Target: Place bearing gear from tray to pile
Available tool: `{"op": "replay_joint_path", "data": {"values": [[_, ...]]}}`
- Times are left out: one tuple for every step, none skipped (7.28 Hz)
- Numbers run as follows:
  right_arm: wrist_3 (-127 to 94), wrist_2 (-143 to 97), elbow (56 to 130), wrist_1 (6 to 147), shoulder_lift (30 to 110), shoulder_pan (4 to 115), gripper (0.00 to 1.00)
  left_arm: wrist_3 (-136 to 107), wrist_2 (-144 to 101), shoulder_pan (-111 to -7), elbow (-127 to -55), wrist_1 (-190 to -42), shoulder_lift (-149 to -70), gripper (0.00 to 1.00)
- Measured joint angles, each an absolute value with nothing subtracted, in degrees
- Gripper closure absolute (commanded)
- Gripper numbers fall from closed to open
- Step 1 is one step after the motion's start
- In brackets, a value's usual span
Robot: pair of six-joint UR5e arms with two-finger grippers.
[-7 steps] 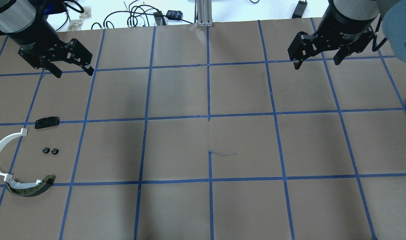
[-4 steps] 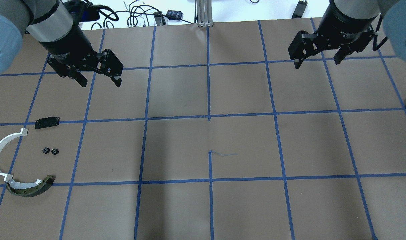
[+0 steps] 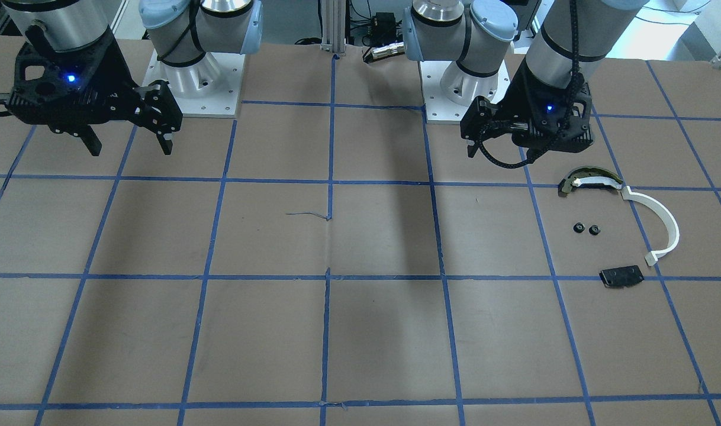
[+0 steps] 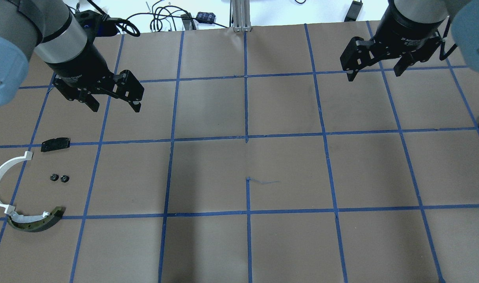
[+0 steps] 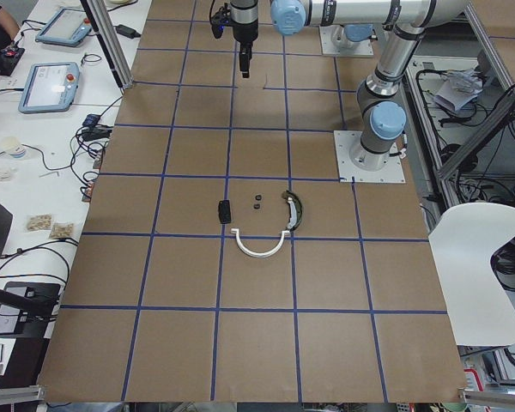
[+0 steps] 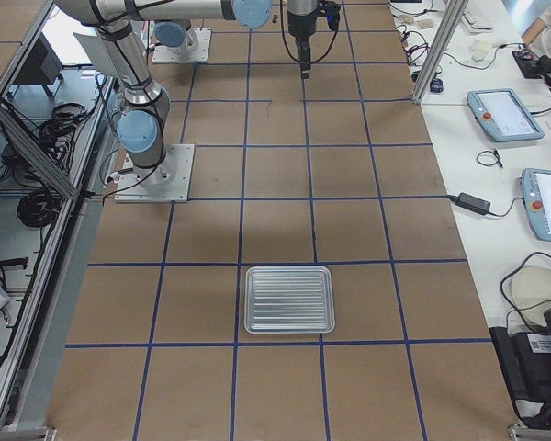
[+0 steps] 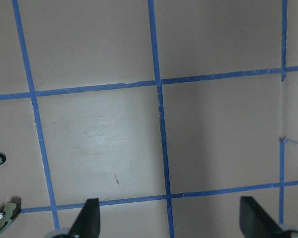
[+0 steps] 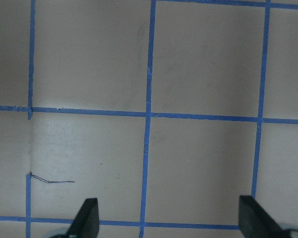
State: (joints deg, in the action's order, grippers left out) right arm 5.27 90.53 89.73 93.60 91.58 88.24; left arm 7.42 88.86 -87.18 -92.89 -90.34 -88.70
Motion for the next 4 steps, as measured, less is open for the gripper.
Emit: {"op": "replay_joint_path", "data": {"values": [[5.27,90.51,89.73,93.60,91.58,88.24,0.00,7.77,89.09,-86.79,-92.89,-90.32,-88.54,0.00],[5.27,90.47,89.73,93.60,91.60,88.24,0.00,8.23,89.41,-86.08,-92.93,-90.40,-88.32,0.00],[5.27,90.53,89.84,93.58,91.63,88.24,0.00,8.30,89.56,-85.63,-93.04,-90.54,-88.14,0.00],[5.13,90.68,90.04,93.57,91.66,88.19,0.00,8.12,89.60,-85.60,-93.27,-90.62,-87.96,0.00]]}}
